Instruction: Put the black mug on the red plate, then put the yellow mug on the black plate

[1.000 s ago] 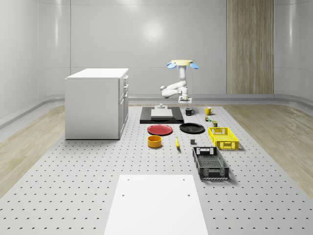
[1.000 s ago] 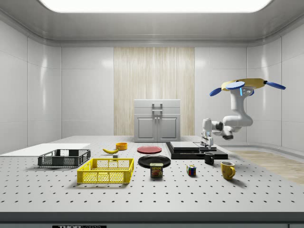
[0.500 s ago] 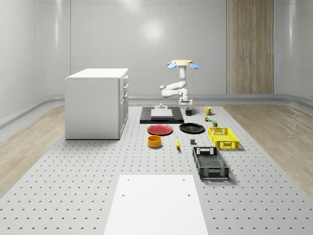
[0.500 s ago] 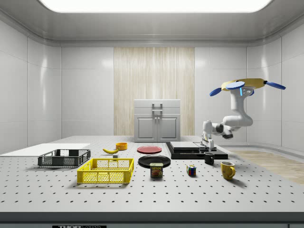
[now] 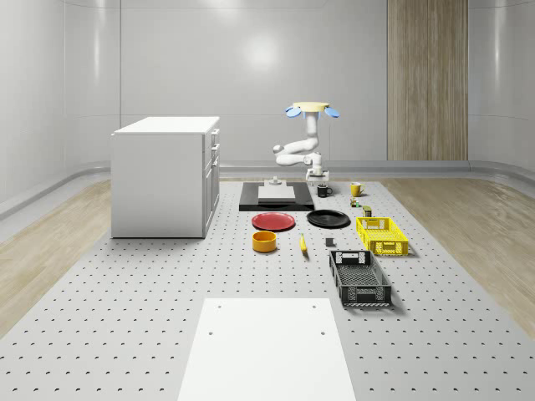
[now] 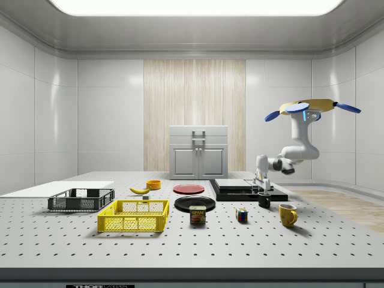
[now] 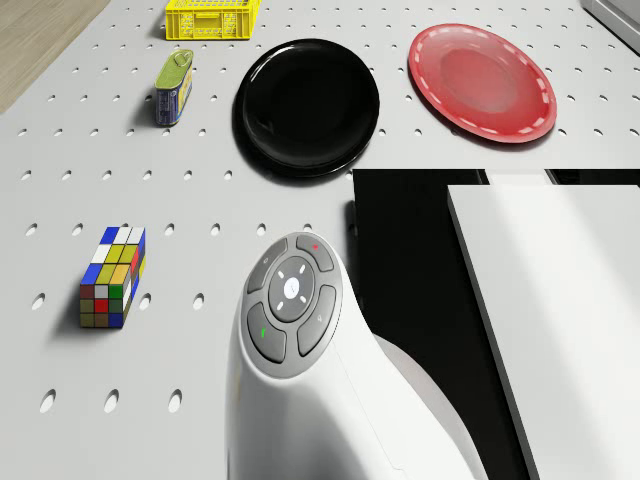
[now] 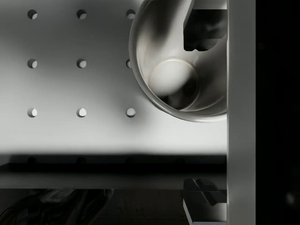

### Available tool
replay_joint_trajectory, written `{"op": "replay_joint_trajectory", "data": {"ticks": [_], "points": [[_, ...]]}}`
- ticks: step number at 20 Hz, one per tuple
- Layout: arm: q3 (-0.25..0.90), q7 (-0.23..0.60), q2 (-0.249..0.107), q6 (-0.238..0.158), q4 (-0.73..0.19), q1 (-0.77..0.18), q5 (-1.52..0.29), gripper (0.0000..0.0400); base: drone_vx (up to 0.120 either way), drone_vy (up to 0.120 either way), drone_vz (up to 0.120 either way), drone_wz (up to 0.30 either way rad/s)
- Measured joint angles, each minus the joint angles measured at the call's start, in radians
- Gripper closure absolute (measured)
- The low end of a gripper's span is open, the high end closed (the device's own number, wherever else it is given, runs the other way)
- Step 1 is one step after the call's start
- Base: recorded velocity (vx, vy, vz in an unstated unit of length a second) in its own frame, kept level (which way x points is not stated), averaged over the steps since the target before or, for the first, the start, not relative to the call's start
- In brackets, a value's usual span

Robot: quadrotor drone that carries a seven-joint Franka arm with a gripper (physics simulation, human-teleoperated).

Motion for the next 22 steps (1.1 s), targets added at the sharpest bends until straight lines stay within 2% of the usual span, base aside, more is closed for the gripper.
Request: {"op": "replay_joint_trajectory", "data": {"ticks": [6, 9, 12, 16, 19, 22], "points": [[-0.02, 0.008, -0.013, 0.022, 0.009, -0.012, -0.016, 0.0, 0.0, 0.0, 0.0, 0.0], [-0.023, 0.012, -0.018, 0.028, 0.011, -0.018, -0.018, 0.0141, 0.0, 0.0, 0.0, 0.0], [-0.023, 0.015, -0.023, 0.033, 0.012, -0.021, -0.017, 0.022, 0.0, 0.0, 0.0, 0.0], [-0.023, 0.018, -0.028, 0.039, 0.013, -0.025, -0.015, 0.0264, 0.0, 0.0, 0.0, 0.0], [-0.007, 0.022, -0.03, 0.035, 0.008, -0.028, 0.001, 0.0278, 0.0, 0.0, 0.0, 0.0], [0.028, 0.029, -0.03, 0.021, -0.001, -0.03, 0.034, 0.0284, 0.0, 0.0, 0.107, 0.0]]}}
